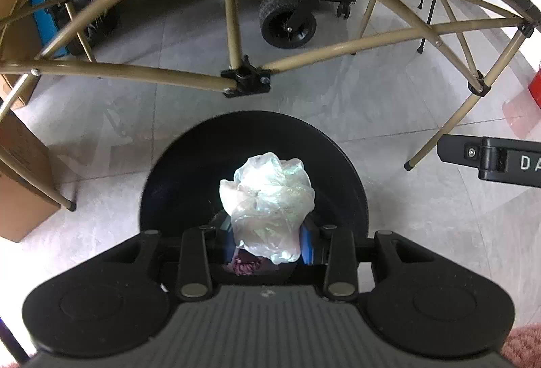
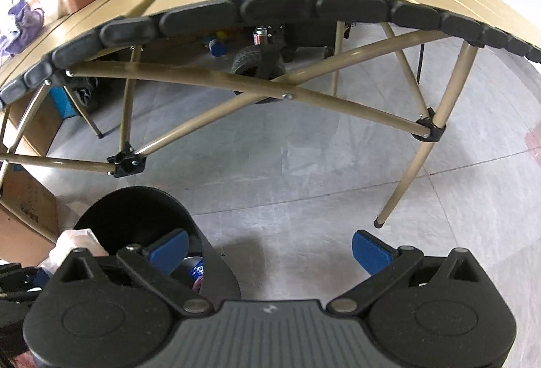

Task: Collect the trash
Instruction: 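Lower the left tool into the bin and open it to drop the plastic bag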

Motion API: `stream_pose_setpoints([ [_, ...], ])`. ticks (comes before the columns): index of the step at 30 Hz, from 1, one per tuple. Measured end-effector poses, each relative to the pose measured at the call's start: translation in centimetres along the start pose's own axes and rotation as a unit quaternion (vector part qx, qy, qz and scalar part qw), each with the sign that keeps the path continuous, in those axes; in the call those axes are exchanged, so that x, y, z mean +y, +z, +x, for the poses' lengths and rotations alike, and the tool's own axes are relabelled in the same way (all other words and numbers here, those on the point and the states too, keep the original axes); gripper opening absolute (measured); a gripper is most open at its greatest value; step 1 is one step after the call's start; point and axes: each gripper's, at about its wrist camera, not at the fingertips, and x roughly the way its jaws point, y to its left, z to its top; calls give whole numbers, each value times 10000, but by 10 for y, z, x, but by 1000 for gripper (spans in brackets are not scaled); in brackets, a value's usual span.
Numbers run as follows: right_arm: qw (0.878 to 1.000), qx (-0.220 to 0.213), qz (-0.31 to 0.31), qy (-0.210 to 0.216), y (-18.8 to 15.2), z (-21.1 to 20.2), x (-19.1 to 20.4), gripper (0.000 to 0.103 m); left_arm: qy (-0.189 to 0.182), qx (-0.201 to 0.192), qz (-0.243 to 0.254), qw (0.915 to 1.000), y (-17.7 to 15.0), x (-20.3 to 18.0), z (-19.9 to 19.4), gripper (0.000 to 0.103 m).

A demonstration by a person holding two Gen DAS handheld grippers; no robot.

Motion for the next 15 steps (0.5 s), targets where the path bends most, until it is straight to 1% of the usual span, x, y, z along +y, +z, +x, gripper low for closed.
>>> stream_pose_setpoints([
  [6, 9999, 84, 31, -59, -1, 7, -5, 103, 74, 118, 23, 9999, 1, -12, 13, 36],
  [15, 9998, 158, 20, -97, -1, 14, -7, 103, 220, 317, -43, 9992, 2, -15, 30, 36],
])
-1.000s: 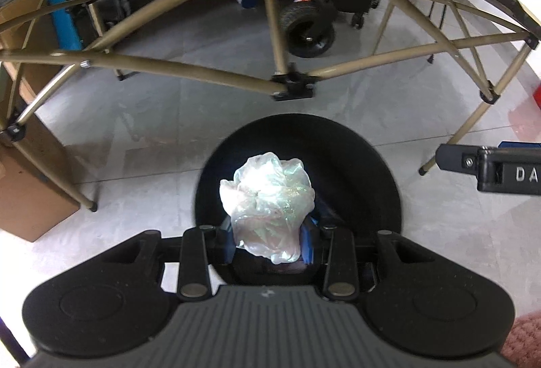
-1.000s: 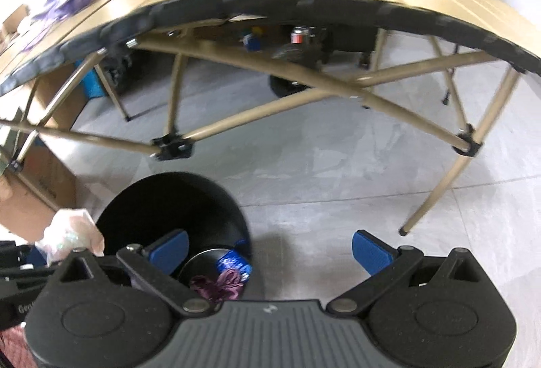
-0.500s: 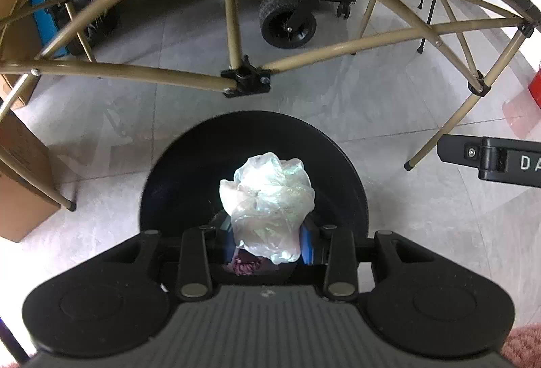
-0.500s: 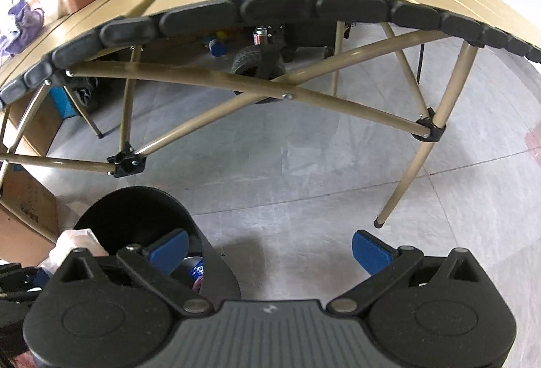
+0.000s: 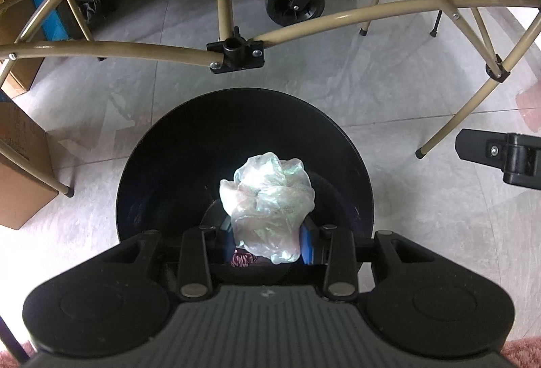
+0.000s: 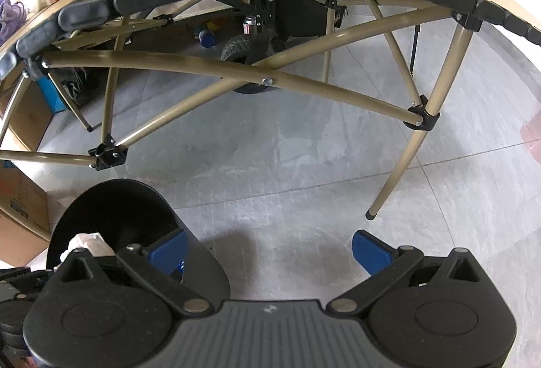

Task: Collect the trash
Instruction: 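Lower the left tool into the bin and open it to drop the plastic bag, then move both tools back toward the items on the table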

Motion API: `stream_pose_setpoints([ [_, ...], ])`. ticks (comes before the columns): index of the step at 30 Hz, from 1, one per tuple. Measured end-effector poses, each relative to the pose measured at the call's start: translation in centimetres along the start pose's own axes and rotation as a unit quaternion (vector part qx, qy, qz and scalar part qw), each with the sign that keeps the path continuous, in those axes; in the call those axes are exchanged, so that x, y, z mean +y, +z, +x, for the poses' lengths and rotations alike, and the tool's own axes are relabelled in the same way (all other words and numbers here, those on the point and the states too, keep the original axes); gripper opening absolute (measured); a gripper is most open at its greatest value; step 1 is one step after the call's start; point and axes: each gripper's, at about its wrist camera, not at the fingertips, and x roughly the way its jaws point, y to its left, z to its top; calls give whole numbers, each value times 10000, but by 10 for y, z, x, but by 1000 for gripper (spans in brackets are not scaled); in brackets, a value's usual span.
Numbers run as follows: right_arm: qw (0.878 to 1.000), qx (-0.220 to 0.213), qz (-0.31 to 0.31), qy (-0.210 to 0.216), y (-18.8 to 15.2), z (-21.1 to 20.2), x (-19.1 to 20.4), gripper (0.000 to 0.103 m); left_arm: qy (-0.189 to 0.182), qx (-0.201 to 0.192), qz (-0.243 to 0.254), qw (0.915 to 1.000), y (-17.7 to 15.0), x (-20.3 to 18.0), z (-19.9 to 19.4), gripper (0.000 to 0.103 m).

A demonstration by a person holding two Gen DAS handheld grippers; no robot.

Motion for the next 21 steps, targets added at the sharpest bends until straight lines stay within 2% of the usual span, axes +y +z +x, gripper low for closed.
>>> stream_pose_setpoints([
  [3, 10000, 13, -21, 6, 0, 1, 0, 103, 4, 47, -7, 10000, 1, -1, 2, 37],
  [6, 10000, 13, -23, 5, 1, 1, 0, 103, -42, 88, -82, 9999, 1, 1, 3, 47],
  [7, 10000, 13, -19, -1, 1, 1, 0, 103, -56, 95, -100, 9999, 2, 2, 3, 57],
  [8, 10000, 15, -19, -2, 1, 1, 0, 103, -55, 99, -114, 9999, 2, 2, 3, 74],
  [10, 10000, 17, -10, -9, 1, 2, -1, 103, -10, 52, -154, 9999, 2, 2, 1, 95],
  [11, 10000, 16, -7, -12, 1, 2, -1, 103, 39, 17, -165, 9999, 2, 2, 0, 100],
  [21, 10000, -10, -8, -11, 2, 1, -3, 103, 98, -29, -84, 9999, 4, -1, -1, 100],
])
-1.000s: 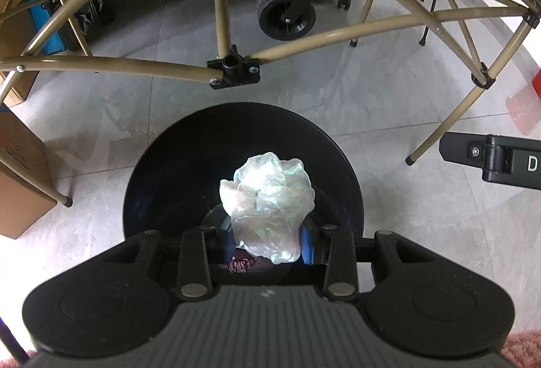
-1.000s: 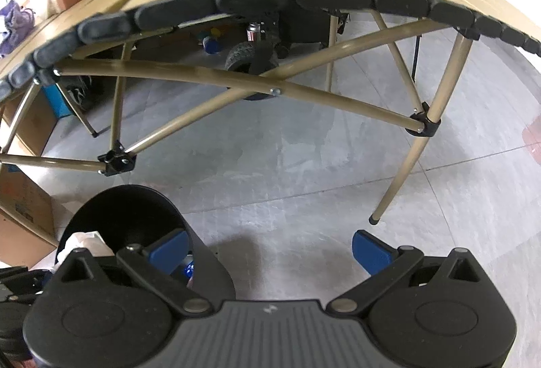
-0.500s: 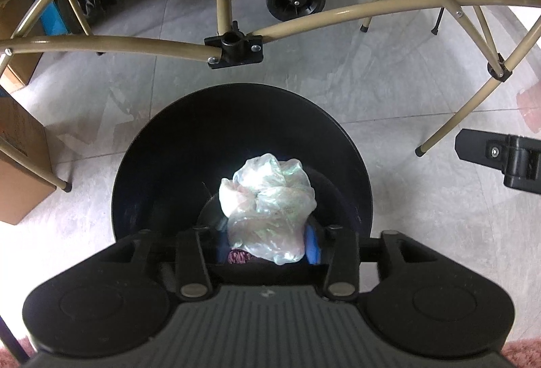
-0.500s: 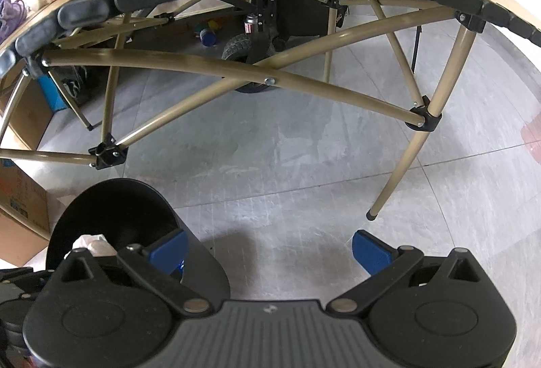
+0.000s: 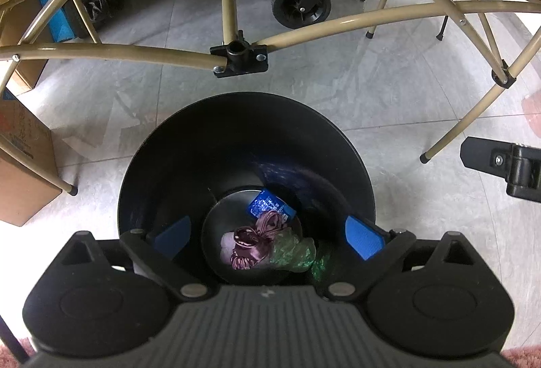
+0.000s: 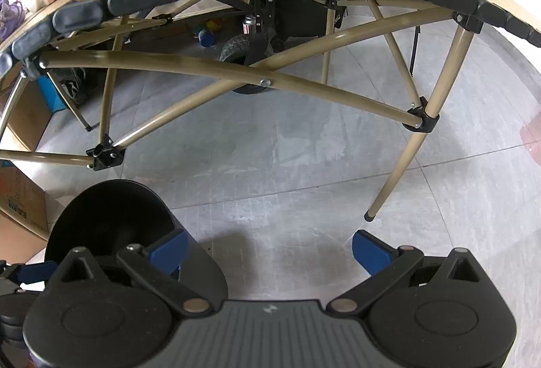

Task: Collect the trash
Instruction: 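Move both tools back toward the items on the table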

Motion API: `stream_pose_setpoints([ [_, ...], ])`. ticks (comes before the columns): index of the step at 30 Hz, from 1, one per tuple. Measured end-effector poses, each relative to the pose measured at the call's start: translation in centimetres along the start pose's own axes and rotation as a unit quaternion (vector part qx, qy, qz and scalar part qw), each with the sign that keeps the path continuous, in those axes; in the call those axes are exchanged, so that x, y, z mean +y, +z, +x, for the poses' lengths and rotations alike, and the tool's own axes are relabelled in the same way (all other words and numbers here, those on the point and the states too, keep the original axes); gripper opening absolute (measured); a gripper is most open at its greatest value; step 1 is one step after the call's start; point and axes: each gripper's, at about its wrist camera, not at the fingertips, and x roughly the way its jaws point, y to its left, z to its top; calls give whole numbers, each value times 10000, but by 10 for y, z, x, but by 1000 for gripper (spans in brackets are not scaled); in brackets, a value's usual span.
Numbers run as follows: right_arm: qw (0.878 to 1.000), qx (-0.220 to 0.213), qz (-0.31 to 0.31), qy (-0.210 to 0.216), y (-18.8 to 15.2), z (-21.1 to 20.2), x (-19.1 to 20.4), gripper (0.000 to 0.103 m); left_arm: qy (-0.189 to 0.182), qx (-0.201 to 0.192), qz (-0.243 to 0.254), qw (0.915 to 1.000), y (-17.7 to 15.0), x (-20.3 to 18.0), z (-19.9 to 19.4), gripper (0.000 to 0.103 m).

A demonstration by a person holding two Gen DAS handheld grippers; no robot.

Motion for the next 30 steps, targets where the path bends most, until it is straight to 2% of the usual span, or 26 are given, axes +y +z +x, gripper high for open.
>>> stream_pose_setpoints([
  [9, 9998, -199, -42, 74, 2, -15, 2, 103, -42, -231, -18, 9997, 0, 4, -13, 100],
  [15, 9989, -412, -56, 214, 5, -32, 6, 103, -37, -616, -65, 9981, 1, 14, -37, 100],
  [21, 9958, -746, -177, 495, 8, -57, 13, 103, -112, -953, -67, 9954, -1, 26, -63, 100],
  [30, 9848, -1326, -357, 1067, 12, -104, 26, 103, -95, -1651, -99, 9862, -8, 42, -109, 100],
])
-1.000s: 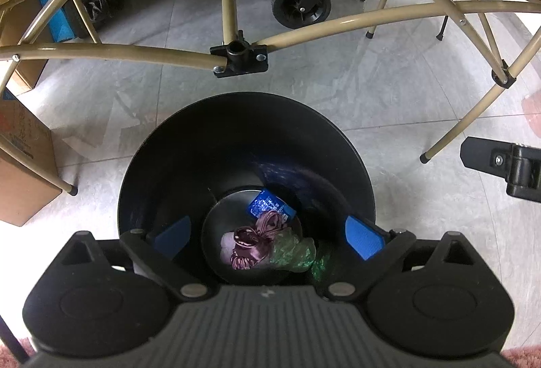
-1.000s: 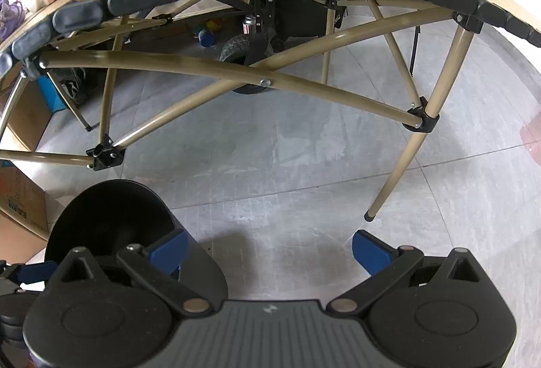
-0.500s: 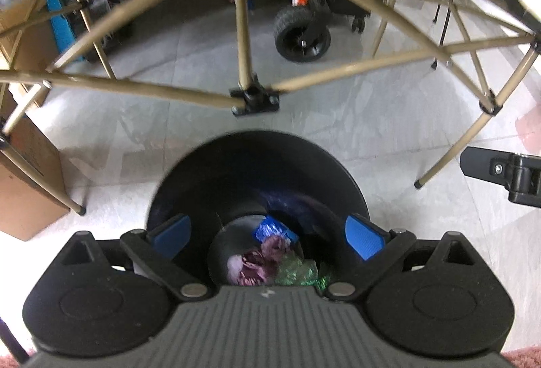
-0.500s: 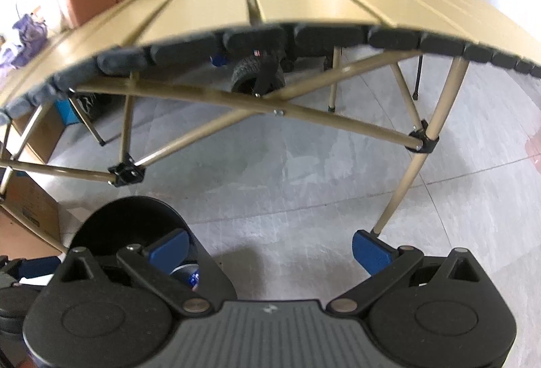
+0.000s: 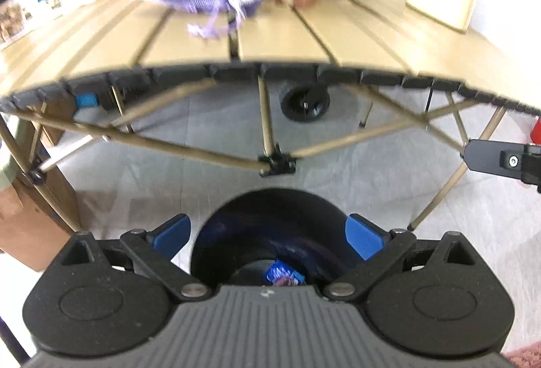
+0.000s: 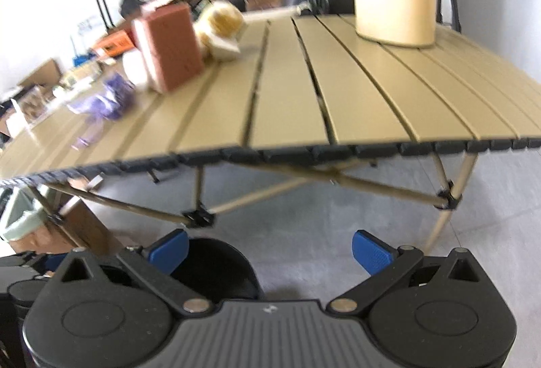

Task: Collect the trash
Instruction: 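Move both tools back toward the items on the table, then grasp the lavender drawstring pouch with the left tool while the right grasps the pink sponge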

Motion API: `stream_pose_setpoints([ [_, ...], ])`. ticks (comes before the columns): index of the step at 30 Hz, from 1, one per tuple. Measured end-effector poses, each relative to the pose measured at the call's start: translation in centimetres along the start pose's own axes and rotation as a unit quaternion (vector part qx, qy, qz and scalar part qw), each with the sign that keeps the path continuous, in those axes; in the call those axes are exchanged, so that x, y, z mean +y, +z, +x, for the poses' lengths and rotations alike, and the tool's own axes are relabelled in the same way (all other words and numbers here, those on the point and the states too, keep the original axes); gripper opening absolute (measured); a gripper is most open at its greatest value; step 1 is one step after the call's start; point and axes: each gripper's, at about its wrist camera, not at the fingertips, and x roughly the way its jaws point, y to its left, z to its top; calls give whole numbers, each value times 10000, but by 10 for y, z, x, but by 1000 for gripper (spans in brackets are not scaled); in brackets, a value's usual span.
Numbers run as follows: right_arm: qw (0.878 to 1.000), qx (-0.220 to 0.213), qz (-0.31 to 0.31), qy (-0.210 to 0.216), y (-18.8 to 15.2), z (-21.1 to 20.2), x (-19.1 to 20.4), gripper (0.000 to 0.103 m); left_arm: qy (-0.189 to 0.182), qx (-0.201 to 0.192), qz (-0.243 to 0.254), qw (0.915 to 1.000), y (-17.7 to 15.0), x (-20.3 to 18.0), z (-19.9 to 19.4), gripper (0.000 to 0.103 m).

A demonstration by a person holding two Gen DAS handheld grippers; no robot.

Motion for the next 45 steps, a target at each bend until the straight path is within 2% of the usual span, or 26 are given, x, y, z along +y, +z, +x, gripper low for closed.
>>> stream_pose_setpoints([
  [9, 9949, -808, -332, 512, 20, -30, 26, 103, 45, -781, -103, 9969, 17, 15, -44, 101],
  [15, 9861, -1522, -429, 514, 36, -42, 35, 103, 218, -1314, 33, 9911, 34, 20, -69, 103],
  [22, 9800, -1832, -514, 577, 48, -37, 48, 103, 231, -1654, -89, 9859, 55, 28, -77, 103],
  [35, 9732, -2129, -553, 669, 77, -17, 64, 103, 364, -1836, -221, 9821, 93, 36, -45, 103],
  [39, 9744, -2097, -412, 695, 88, -4, 60, 103, 351, -1698, -247, 9845, 106, 36, -28, 103],
  [45, 9779, -2013, -264, 507, 101, 21, 56, 103, 395, -1603, -372, 9856, 119, 32, -2, 103],
])
